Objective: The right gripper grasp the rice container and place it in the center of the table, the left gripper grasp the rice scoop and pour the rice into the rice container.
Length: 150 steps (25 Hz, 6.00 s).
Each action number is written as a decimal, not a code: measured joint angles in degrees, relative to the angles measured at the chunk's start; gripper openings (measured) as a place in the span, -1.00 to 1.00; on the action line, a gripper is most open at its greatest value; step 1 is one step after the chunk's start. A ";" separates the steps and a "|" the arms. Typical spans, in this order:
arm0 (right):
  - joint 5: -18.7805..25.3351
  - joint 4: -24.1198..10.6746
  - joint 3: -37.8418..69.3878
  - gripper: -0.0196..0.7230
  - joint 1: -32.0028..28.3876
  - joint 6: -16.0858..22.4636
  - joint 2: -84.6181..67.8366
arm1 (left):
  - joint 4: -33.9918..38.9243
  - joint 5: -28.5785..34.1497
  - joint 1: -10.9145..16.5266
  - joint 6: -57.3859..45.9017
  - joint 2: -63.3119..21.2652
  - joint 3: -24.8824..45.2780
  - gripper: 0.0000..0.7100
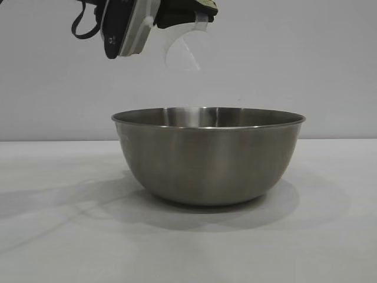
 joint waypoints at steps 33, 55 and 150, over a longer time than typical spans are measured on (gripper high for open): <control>0.00 0.00 0.00 0.47 0.00 0.00 0.00 | -11.68 0.49 -0.55 -64.92 0.88 1.01 -1.00; 0.00 0.00 0.00 0.47 0.00 0.00 0.00 | -68.64 -13.39 -0.55 -98.92 0.88 20.08 -1.00; 0.00 0.00 0.00 0.47 0.00 -0.10 0.00 | -66.27 88.03 2.58 -103.95 -79.93 23.81 0.39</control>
